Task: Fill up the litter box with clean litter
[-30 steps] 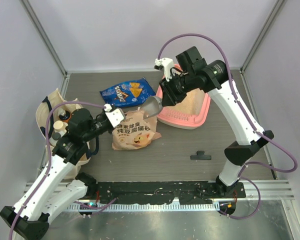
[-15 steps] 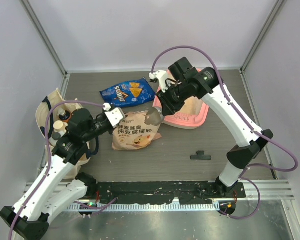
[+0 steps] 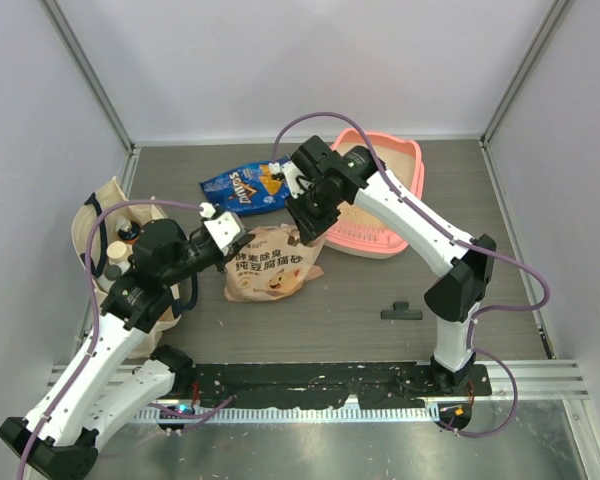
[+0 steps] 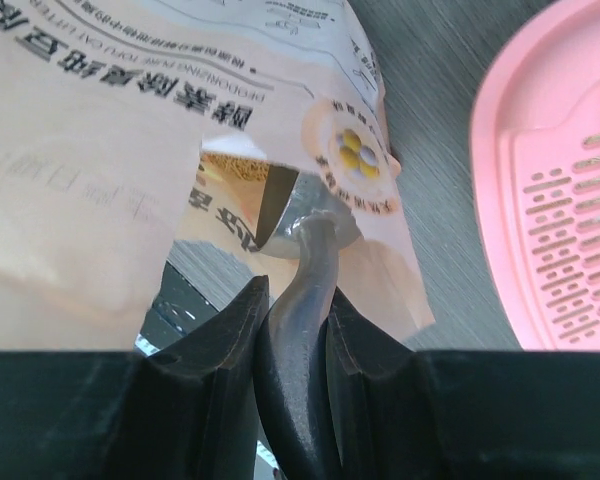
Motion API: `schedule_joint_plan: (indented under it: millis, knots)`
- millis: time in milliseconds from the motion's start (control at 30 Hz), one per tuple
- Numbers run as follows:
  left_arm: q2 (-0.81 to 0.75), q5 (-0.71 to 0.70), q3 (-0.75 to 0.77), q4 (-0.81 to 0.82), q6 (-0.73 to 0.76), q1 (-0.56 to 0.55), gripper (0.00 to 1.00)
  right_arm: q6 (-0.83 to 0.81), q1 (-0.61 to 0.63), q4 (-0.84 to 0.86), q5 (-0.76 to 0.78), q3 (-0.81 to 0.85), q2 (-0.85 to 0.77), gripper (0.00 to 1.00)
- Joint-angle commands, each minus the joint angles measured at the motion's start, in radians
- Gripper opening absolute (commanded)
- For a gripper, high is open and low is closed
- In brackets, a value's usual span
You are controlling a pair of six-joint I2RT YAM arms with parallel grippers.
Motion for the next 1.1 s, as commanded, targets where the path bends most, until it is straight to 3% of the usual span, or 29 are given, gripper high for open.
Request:
schedule_joint_plan:
  millis: [0, 367, 600, 833, 1067]
  knots:
    - [-0.028, 0.072, 0.072, 0.215, -0.039, 0.000, 0.00, 0.061, -0.003, 0.047, 0.086, -0.046, 0.044, 0.02]
    - [0.012, 0.030, 0.066, 0.330, -0.040, 0.000, 0.00, 0.101, 0.028, 0.075, -0.089, 0.085, 0.259, 0.01]
    - [0.032, 0.020, 0.060, 0.358, -0.034, 0.000, 0.00, 0.043, -0.008, 0.093, -0.319, 0.109, 0.273, 0.02]
    - [0.052, -0.009, 0.069, 0.356, 0.009, 0.000, 0.00, 0.078, -0.119, 0.332, -0.577, -0.117, 0.120, 0.01]
    - [0.083, -0.046, 0.133, 0.263, 0.072, 0.002, 0.00, 0.138, -0.225, 0.449, -0.799, -0.224, 0.067, 0.02]
